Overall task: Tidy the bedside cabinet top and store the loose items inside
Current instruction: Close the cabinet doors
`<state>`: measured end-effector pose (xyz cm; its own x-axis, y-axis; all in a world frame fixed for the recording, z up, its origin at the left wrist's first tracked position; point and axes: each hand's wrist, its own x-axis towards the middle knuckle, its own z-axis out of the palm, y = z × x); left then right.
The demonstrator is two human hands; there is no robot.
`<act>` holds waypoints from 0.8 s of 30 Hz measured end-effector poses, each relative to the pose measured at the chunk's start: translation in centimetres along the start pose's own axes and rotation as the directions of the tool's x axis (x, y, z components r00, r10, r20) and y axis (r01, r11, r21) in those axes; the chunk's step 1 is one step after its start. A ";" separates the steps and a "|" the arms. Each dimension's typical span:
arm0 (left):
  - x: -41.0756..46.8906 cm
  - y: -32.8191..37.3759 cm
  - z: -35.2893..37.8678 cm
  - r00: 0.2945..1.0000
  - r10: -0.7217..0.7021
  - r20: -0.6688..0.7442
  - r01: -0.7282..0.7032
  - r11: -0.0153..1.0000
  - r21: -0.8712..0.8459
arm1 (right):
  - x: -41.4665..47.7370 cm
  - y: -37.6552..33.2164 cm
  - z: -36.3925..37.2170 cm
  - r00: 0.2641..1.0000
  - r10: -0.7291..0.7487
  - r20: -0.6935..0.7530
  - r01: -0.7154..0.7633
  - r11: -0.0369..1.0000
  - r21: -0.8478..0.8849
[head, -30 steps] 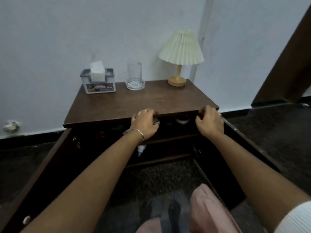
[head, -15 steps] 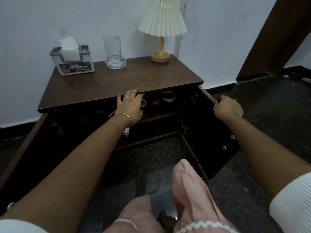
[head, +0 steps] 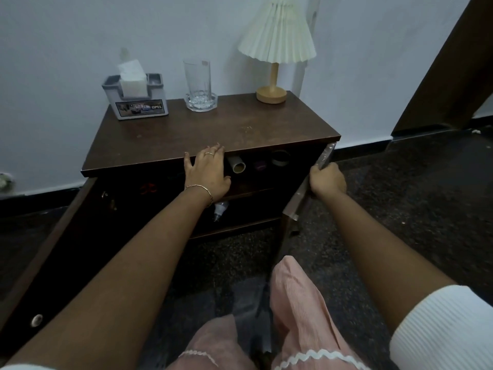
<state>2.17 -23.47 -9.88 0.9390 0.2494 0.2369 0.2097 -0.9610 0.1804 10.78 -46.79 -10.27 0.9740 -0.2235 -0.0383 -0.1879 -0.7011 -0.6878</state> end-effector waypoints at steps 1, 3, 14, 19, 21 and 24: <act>0.0 -0.1 0.0 1.000 0.004 -0.008 -0.004 1.000 -0.003 | 0.0 -0.5 0.7 0.999 0.047 0.022 -0.049 0.995 0.089; 0.0 -0.2 0.0 0.999 0.007 -0.033 -0.009 0.999 -0.041 | 0.2 -1.5 2.2 0.982 0.139 0.129 -0.176 0.920 0.350; 0.3 -0.5 0.7 0.996 0.013 -0.087 -0.011 1.000 0.021 | -0.4 -3.1 8.9 0.845 0.114 0.522 -0.467 0.634 0.617; 0.6 -0.2 1.2 0.987 0.005 -0.159 0.002 0.999 0.044 | 0.1 -4.7 9.6 0.864 0.122 0.488 -0.466 0.557 0.687; 0.6 -0.1 1.3 0.986 0.002 -0.166 0.007 0.999 0.049 | 0.3 -4.8 9.8 0.867 0.132 0.481 -0.464 0.566 0.681; 0.6 -0.4 1.0 0.992 0.011 -0.124 -0.006 0.999 0.039 | 0.1 -5.1 9.9 0.866 0.133 0.481 -0.446 0.641 0.625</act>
<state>2.86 -23.05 -10.74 0.9003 0.2519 0.3551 0.2146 -0.9664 0.1414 13.05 -36.51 -13.91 0.8799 0.0390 -0.4736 -0.4752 0.0732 -0.8769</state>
